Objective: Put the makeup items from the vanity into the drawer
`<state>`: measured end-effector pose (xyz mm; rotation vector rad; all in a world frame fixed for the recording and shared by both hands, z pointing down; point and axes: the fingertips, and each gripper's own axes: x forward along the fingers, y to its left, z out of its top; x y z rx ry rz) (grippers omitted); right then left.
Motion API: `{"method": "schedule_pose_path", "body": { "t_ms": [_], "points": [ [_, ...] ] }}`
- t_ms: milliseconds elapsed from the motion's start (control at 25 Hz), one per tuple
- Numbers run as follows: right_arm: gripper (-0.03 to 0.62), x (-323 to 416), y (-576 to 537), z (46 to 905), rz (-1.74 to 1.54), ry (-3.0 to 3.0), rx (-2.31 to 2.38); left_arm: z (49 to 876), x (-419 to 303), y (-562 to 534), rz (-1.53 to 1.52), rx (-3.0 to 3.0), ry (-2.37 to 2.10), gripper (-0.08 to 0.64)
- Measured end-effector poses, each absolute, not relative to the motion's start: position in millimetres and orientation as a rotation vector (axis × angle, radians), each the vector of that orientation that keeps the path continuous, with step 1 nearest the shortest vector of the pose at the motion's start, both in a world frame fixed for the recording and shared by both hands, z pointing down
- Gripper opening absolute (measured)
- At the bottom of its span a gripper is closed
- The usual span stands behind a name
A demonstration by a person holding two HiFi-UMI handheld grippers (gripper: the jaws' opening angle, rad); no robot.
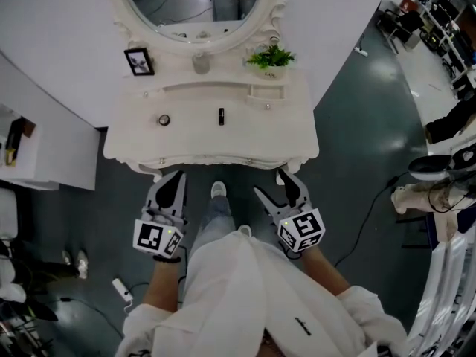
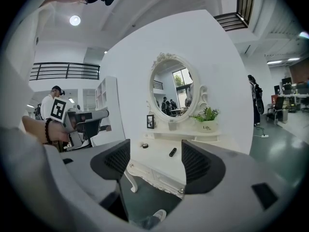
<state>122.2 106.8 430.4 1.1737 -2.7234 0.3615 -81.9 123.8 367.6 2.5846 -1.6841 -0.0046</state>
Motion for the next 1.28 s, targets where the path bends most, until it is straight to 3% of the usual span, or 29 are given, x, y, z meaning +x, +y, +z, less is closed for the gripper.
{"method": "schedule_pose_path", "body": {
  "t_ms": [560,1280],
  "points": [
    [0.345,86,23,450,0.391,-2.662,1.161,374,-93,15,-0.037,2.632,-1.593,0.026],
    [0.347,-9,-122,514,0.467,-2.485,1.118,446,-139,-161,0.027,2.623,-1.349,0.026]
  ]
}}
